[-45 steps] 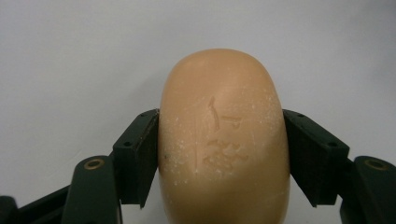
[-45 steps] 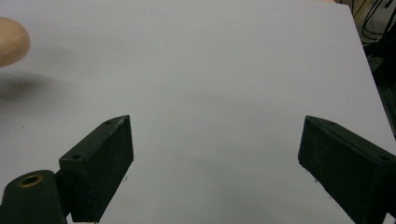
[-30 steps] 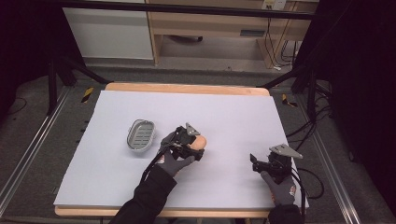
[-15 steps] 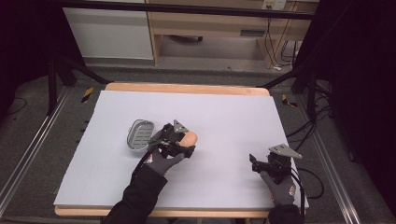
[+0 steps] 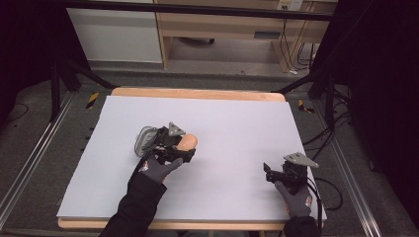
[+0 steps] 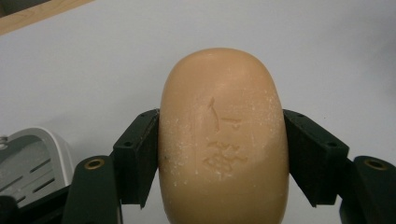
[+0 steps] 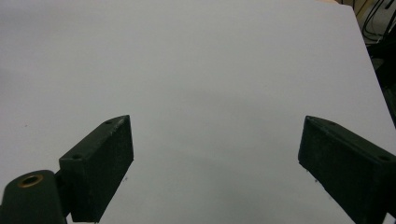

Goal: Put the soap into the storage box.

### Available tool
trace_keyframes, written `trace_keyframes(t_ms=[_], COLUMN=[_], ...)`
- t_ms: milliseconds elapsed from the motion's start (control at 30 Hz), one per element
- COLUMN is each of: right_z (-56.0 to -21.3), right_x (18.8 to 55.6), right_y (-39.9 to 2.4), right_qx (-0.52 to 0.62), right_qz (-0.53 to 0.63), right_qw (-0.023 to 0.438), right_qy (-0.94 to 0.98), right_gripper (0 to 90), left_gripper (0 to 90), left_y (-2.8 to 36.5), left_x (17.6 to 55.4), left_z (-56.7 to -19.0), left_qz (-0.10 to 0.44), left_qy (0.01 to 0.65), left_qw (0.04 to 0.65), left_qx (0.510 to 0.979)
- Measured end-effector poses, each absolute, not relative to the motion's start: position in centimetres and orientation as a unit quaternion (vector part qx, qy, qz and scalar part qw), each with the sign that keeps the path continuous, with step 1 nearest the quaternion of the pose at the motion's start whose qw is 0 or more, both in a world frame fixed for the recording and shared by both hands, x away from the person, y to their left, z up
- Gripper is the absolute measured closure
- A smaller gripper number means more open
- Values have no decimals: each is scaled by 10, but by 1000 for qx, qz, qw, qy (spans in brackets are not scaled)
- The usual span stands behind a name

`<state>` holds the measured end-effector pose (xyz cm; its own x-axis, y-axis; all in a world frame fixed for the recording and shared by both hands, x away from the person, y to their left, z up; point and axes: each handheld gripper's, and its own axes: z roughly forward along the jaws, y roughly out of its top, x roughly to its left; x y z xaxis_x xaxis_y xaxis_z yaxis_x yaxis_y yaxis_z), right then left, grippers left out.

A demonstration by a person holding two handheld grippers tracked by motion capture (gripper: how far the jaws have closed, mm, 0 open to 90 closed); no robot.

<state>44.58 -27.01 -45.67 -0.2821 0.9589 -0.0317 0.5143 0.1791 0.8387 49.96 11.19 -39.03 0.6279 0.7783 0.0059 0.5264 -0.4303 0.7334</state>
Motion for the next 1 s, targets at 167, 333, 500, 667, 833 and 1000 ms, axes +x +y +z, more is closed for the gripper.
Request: trace_keyframes(t_ms=[167, 333, 500, 667, 833, 1000], right_z=[-456, -456, -457, -457, -457, -456], right_x=[446, 445, 446, 446, 446, 445], right_y=[-270, -270, -269, -269, -268, -268], right_qx=[521, 521, 521, 519, 517, 517], right_qz=[376, 375, 374, 373, 375, 379], right_qw=[296, 296, 297, 299, 298, 298], right_qy=[707, 707, 708, 709, 709, 707], right_gripper=[103, 103, 103, 103, 102, 100], left_gripper=[320, 320, 320, 320, 320, 320], left_y=[120, 128, 137, 148, 158, 168], left_x=[500, 500, 501, 503, 506, 509], left_z=[-385, -381, -377, -373, -371, -373], left_qz=[180, 186, 193, 199, 203, 206], left_qy=[401, 407, 414, 422, 430, 442], left_qw=[368, 367, 369, 370, 368, 366], left_qx=[819, 815, 809, 804, 799, 792])
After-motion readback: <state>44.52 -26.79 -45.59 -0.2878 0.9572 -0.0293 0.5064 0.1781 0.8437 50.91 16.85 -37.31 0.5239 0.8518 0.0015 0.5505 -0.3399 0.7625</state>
